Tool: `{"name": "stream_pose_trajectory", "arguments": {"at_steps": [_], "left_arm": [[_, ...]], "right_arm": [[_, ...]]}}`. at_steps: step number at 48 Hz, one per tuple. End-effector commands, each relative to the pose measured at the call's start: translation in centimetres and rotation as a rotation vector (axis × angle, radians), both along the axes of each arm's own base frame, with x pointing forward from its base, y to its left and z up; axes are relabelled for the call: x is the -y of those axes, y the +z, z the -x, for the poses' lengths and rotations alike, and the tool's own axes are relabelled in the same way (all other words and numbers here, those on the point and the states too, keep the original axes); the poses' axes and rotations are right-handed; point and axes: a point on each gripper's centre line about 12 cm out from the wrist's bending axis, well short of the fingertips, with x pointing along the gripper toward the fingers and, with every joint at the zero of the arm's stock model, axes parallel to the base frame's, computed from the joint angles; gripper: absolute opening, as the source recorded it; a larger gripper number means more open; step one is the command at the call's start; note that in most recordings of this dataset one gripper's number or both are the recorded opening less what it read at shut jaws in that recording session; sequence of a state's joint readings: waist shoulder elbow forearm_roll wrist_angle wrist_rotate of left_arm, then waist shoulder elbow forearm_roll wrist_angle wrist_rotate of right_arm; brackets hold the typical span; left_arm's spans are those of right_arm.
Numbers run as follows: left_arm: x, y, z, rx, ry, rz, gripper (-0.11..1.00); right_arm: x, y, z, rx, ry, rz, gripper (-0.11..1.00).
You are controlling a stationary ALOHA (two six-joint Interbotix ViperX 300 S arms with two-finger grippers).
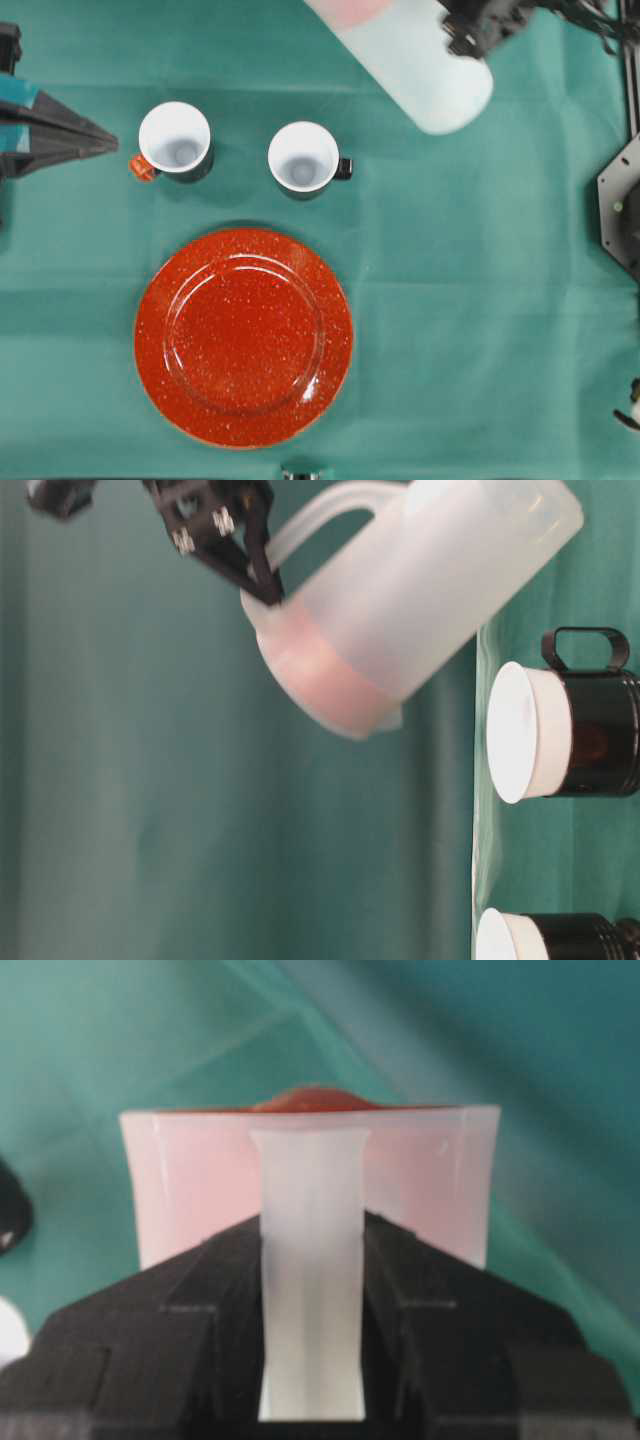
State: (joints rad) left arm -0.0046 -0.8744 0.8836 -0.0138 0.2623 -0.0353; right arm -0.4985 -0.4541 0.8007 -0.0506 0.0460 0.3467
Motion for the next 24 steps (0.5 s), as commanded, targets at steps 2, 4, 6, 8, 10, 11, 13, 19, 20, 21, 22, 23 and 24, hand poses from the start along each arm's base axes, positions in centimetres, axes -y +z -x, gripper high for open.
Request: {"name": "stream_pose_trajectory", "arguments": {"at_steps": [2, 4, 6, 8, 10, 11, 13, 19, 20, 21, 22, 23, 24], "left_arm": [[0.0, 1.1, -0.2, 0.028, -0.001, 0.0, 0.02], [0.0, 1.1, -0.2, 0.028, -0.001, 0.002, 0.02], [0.0, 1.1, -0.2, 0.029, -0.001, 0.002, 0.02], [0.0, 1.1, -0.2, 0.028, -0.001, 0.002, 0.02], [0.0, 1.1, -0.2, 0.026, -0.001, 0.002, 0.02], [0.0, 1.1, -0.2, 0.028, -0.001, 0.002, 0.02], [0.0, 1.1, -0.2, 0.028, -0.001, 0.002, 0.02], [0.0, 1.1, -0.2, 0.026, -0.001, 0.002, 0.02], [0.0, 1.0, -0.2, 0.025, -0.001, 0.002, 0.02], [0.0, 1.1, -0.2, 0.026, -0.001, 0.002, 0.02], [0.0, 1.1, -0.2, 0.026, -0.001, 0.002, 0.02], [0.0, 1.0, -0.2, 0.025, -0.001, 0.003, 0.02], [0.0, 1.0, -0.2, 0.025, -0.001, 0.003, 0.02]], "right_arm": [[-1.3, 1.7, 2.3, 0.059, -0.007, 0.01, 0.23], [-1.9, 2.0, 3.4, 0.068, -0.009, 0.01, 0.23], [-2.5, 2.5, 4.6, 0.069, -0.011, 0.011, 0.23], [-3.0, 2.8, 5.6, 0.063, -0.013, 0.006, 0.23], [-3.4, 2.8, 6.4, 0.044, -0.017, -0.007, 0.23], [-3.7, 2.8, 6.9, 0.031, -0.019, -0.015, 0.23], [-4.1, 2.7, 7.7, 0.007, -0.024, -0.034, 0.23], [-5.1, 3.1, 9.6, -0.018, -0.034, -0.061, 0.23], [-5.2, 3.2, 9.9, -0.017, -0.035, -0.061, 0.23], [-5.3, 3.5, 10.1, -0.004, -0.035, -0.055, 0.23], [-5.4, 3.8, 10.3, 0.006, -0.036, -0.052, 0.23], [-5.4, 3.9, 10.3, 0.009, -0.036, -0.05, 0.23], [-5.4, 4.0, 10.3, 0.014, -0.037, -0.053, 0.23]]}}
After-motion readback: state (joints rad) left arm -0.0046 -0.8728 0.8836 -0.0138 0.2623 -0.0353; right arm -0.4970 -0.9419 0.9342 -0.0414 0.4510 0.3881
